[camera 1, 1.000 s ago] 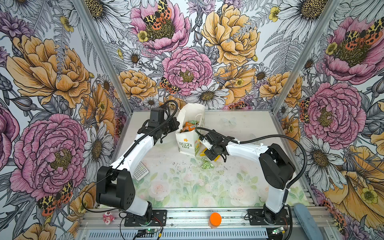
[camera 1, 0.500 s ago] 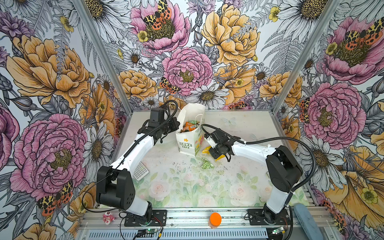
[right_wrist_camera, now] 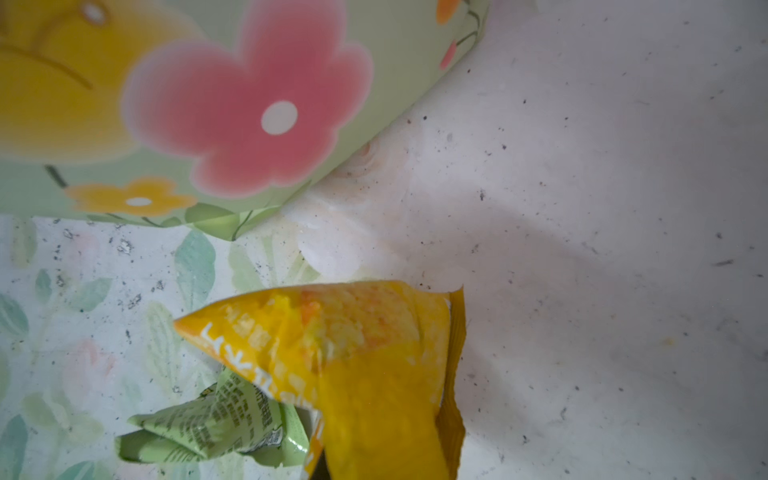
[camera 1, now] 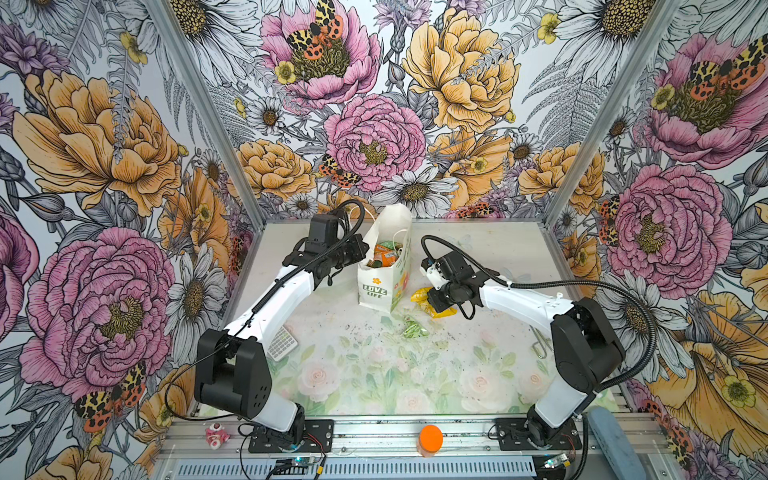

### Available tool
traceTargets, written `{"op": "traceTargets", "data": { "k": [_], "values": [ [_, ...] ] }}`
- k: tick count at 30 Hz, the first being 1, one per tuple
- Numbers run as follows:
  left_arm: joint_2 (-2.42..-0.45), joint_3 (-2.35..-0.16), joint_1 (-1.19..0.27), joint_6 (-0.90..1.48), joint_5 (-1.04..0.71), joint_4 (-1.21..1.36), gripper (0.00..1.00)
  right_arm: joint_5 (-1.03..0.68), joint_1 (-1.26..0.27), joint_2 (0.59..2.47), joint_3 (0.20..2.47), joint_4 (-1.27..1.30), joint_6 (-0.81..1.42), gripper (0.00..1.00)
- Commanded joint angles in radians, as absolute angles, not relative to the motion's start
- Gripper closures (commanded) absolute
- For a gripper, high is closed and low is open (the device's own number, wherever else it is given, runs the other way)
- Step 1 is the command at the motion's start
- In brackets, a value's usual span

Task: Place the snacks into the paper bag
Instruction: 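Close the right gripper on the yellow packet and lift it, then carry the yellow packet with the right gripper over the bag mouth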

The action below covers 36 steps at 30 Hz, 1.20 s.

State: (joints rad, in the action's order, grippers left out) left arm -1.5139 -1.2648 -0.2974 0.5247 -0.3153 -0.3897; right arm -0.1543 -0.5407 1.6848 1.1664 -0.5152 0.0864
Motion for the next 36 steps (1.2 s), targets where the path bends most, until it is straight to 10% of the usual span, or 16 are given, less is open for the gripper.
{"op": "traceTargets", "data": {
  "k": [1,18,36],
  "values": [
    [-1.518,-1.281,-0.322,0.54,-0.329,-0.452,1.0,-0.214,-0.521,1.601,1.172,-0.508,0.118,1.0],
    [-1.461,-1.198,-0.375,0.787,-0.337,-0.275,1.0,-0.373,-0.422,1.385,1.441,-0.535,0.283,1.0],
    [-1.456,-1.215,-0.426,0.793,-0.355,-0.249,1.0,-0.376,-0.439,1.642,1.676,-0.229,0.649,1.0]
  ]
}}
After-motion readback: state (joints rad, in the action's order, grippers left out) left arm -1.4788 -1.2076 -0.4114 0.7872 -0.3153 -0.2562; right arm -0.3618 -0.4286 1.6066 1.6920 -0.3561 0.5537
